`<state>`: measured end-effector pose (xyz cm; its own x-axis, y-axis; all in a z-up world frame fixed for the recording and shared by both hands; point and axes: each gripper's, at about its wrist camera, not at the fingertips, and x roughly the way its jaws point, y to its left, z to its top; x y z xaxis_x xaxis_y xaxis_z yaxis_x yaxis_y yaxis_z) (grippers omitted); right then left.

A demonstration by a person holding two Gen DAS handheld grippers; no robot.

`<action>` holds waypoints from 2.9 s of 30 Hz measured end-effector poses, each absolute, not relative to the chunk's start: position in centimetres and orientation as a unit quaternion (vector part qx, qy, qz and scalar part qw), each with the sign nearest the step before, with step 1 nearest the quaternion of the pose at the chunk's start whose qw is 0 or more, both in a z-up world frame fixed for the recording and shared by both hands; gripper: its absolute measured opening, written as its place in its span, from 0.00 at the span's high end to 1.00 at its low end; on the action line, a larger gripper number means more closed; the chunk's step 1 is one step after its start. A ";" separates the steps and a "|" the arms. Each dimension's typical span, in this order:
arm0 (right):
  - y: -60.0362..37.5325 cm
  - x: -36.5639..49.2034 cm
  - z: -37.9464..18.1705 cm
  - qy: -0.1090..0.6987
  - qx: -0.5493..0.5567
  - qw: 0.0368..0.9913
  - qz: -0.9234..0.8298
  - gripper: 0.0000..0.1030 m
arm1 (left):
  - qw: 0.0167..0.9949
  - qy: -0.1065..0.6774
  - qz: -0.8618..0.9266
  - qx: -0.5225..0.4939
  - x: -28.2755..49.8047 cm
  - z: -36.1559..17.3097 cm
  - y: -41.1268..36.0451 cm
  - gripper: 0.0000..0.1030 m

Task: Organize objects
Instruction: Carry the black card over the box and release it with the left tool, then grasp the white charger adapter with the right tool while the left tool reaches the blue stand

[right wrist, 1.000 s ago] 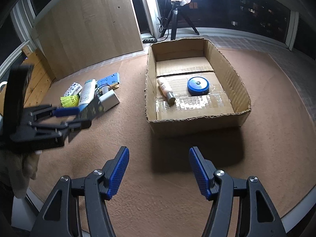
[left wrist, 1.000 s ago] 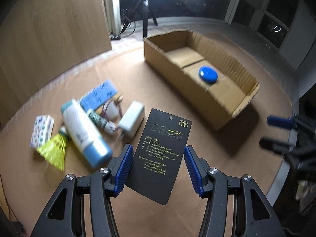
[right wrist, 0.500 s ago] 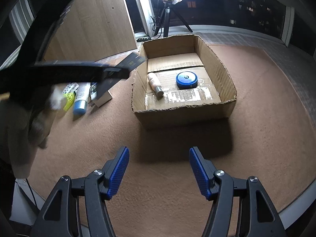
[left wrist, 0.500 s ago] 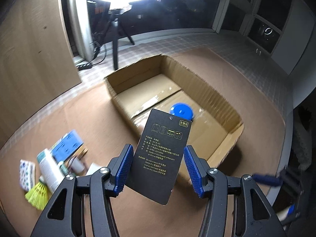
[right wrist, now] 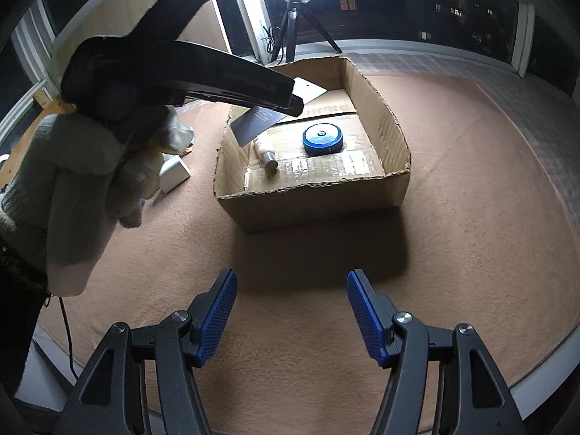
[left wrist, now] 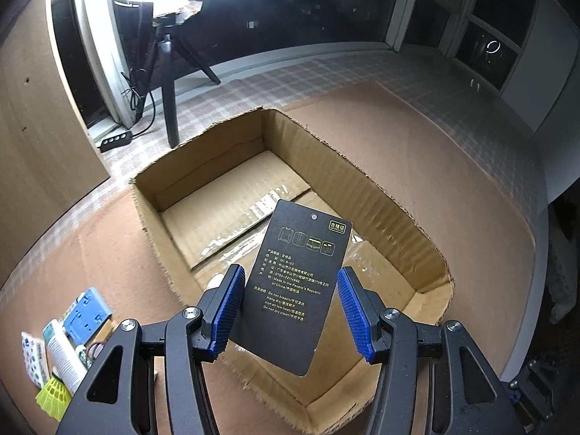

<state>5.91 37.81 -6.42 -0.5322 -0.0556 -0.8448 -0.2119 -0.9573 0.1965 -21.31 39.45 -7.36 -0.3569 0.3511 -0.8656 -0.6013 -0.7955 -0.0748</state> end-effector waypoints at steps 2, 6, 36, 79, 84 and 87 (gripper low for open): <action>38.0 5.9 -6.5 0.140 -0.482 0.046 0.864 0.42 | 0.293 0.127 0.813 -0.487 -21.5 -7.6 39.8 0.44; 38.1 5.8 -6.7 0.142 -0.484 0.047 0.862 0.42 | 0.298 0.120 0.813 -0.485 -21.8 -7.6 40.0 0.42; 32.7 1.0 -6.2 0.125 -0.484 0.000 0.866 0.36 | 0.156 0.068 0.848 -0.503 -24.6 -5.8 20.6 0.16; 23.4 -21.0 -9.5 0.064 -0.571 -0.117 0.810 0.52 | 0.134 -0.041 0.786 -0.603 -36.1 -15.2 13.6 0.78; 22.8 -20.7 -10.6 0.056 -0.584 -0.122 0.801 0.53 | 0.154 -0.046 0.779 -0.606 -35.6 -15.5 13.8 0.78; 22.9 -19.8 -11.2 0.057 -0.589 -0.121 0.797 0.53 | 0.165 -0.044 0.777 -0.605 -34.9 -15.6 14.2 0.78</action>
